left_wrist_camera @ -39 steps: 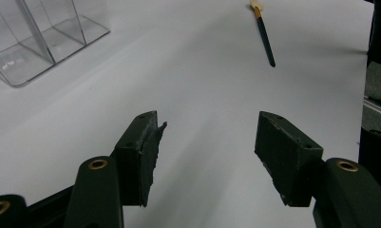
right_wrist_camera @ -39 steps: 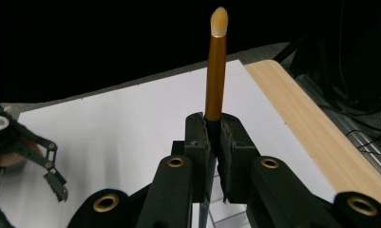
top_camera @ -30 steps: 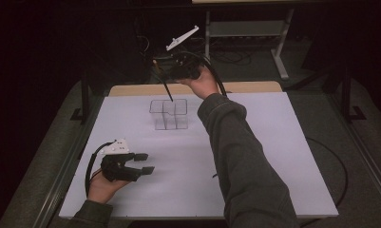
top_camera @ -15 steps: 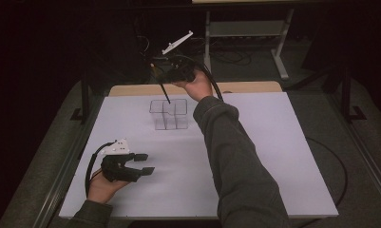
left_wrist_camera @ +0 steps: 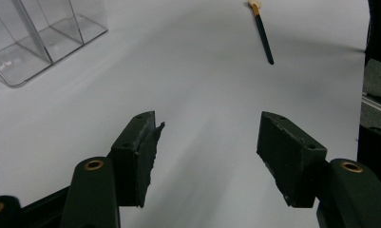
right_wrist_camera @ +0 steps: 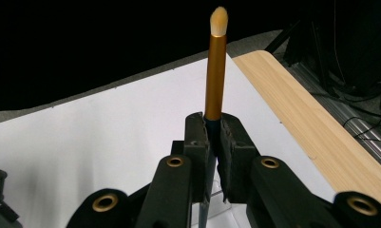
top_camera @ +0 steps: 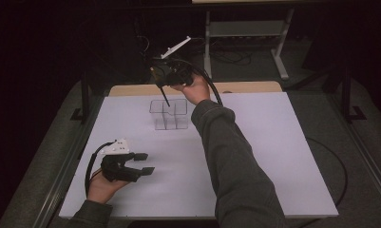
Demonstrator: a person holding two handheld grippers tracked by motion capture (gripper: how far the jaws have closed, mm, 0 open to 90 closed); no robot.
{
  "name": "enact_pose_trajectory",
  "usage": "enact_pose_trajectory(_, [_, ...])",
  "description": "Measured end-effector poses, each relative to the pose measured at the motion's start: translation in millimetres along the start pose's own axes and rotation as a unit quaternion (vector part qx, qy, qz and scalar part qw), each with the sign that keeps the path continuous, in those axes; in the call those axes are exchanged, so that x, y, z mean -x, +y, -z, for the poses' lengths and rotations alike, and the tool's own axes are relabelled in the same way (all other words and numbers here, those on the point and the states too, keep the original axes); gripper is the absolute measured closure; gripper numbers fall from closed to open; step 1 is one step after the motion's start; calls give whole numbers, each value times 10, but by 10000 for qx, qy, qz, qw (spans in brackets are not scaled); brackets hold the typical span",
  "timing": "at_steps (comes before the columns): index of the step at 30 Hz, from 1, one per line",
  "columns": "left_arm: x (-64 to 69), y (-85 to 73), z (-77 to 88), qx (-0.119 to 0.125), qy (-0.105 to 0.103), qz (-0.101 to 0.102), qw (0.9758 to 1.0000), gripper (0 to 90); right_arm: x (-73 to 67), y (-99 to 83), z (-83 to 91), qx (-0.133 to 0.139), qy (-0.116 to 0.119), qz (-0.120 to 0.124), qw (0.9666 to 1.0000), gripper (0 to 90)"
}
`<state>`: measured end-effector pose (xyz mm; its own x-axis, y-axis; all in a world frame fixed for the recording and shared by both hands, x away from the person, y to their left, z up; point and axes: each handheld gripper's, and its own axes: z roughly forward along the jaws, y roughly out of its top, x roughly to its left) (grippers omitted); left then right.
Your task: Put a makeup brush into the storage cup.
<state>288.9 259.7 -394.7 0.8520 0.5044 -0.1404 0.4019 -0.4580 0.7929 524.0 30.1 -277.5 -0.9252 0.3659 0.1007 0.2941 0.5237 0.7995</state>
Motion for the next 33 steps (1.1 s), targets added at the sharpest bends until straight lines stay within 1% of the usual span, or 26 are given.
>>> enact_pose_trajectory(1, [0, 0, 1, 1, 0, -3, 10000, 379, -6, -7, -12, -5, 9, -79, 10000, 821])
enact_pose_trajectory(5, [-1, -2, -4, -1, -8, 14, 10000, 378, 7, -30, -35, -26, -21, -106, 9999, 821])
enact_pose_trajectory(6, [0, -2, -3, -4, -9, 16, 10000, 378, 9, -42, -41, 19, -22, -167, 9999, 821])
enact_pose_trajectory(10, [-2, -1, -1, 12, -55, 38, 10000, 377, 25, -61, -48, -1, -43, -133, 9999, 822])
enact_pose_trajectory(11, [-1, 0, 2, 25, -66, 53, 10000, 378, 22, -67, -50, -3, -27, -185, 9998, 821])
enact_pose_trajectory(15, [-1, -1, 9, 53, -61, 78, 9999, 378, 39, -101, -62, -8, -62, -167, 9998, 821])
enact_pose_trajectory(17, [-2, 1, 10, 48, -60, 55, 10000, 378, 47, -115, -67, -18, -66, -170, 9998, 821])
enact_pose_trajectory(18, [-2, 1, 9, 40, -57, 45, 10000, 377, 44, -127, -71, -33, -62, -226, 9997, 820])
enact_pose_trajectory(22, [-2, 1, 6, 35, -66, 44, 10000, 376, 42, -137, -69, -10, -72, -177, 9998, 820])
enact_pose_trajectory(28, [0, 0, 3, 21, -73, 47, 10000, 377, 47, -150, -73, 19, -74, -190, 9998, 820])
enact_pose_trajectory(30, [-1, -2, 4, 21, -75, 51, 10000, 378, 31, -155, -73, 22, -79, -248, 9997, 820])
enact_pose_trajectory(31, [-1, -2, 2, 19, -76, 51, 10000, 378, 38, -164, -80, 20, -82, -214, 9997, 820])
enact_pose_trajectory(33, [-5, 0, 0, 1, -73, -3, 10000, 379, 36, -178, -91, 10, -94, -265, 9996, 820])
